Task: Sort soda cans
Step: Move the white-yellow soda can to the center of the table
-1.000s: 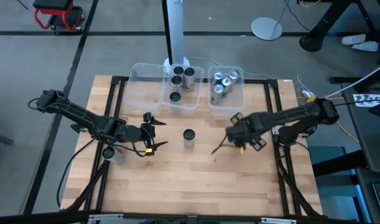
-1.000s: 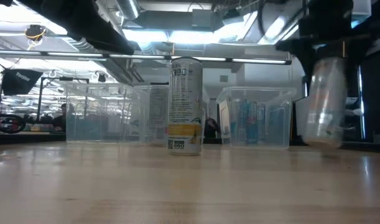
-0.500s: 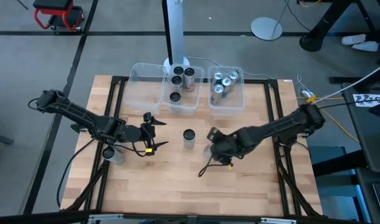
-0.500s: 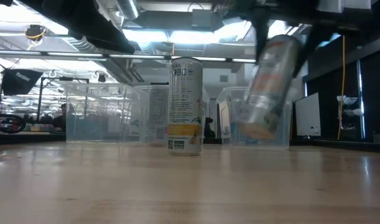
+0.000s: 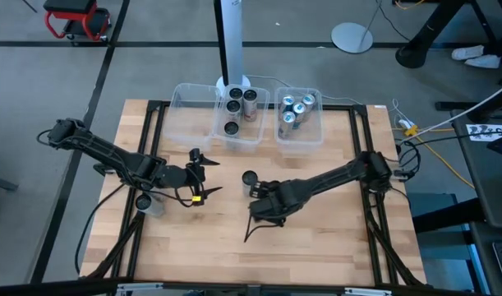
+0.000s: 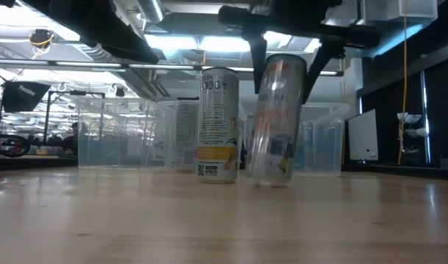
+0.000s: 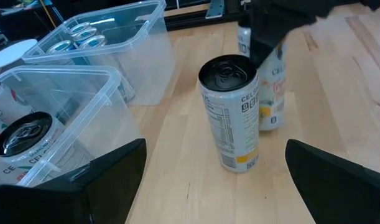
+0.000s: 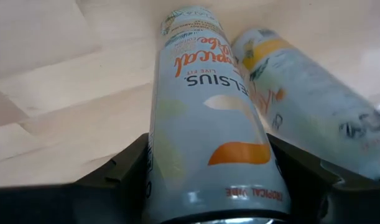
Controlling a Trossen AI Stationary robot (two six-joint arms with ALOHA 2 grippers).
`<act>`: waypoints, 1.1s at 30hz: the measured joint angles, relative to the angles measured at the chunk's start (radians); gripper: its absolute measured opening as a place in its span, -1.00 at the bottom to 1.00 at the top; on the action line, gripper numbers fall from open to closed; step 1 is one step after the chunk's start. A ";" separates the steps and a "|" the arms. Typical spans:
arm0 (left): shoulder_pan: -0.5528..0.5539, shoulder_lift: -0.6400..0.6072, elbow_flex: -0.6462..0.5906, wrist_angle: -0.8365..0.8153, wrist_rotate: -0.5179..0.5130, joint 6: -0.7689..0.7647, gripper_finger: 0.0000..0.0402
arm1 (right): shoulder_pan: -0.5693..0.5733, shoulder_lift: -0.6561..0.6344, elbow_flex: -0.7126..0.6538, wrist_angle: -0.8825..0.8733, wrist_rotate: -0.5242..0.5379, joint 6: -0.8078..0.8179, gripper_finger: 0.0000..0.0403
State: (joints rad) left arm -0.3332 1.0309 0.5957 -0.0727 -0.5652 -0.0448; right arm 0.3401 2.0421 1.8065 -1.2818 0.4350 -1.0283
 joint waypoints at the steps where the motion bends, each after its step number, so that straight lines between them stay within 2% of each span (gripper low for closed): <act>1: 0.000 0.000 0.000 0.001 0.000 0.000 0.86 | 0.000 0.006 0.000 0.005 0.001 -0.002 0.26; 4: 0.000 0.000 0.000 0.000 0.000 0.000 0.86 | -0.001 0.014 0.002 0.000 0.009 -0.001 0.31; 11: 0.000 0.000 0.000 0.001 0.000 0.000 0.86 | -0.001 0.014 0.002 0.052 0.007 0.000 0.60; 16: 0.000 0.000 0.000 0.001 0.000 0.000 0.86 | -0.001 0.014 0.002 0.055 0.006 -0.001 0.72; 23: 0.000 0.000 0.000 0.002 0.000 0.000 0.86 | 0.000 0.014 0.033 0.049 -0.001 -0.001 0.73; 33: 0.000 0.000 0.000 0.002 0.000 0.000 0.86 | 0.001 0.014 0.242 -0.079 -0.001 0.053 0.73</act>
State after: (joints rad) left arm -0.3332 1.0309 0.5957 -0.0704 -0.5648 -0.0448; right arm 0.3408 2.0563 2.0480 -1.3612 0.4343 -0.9757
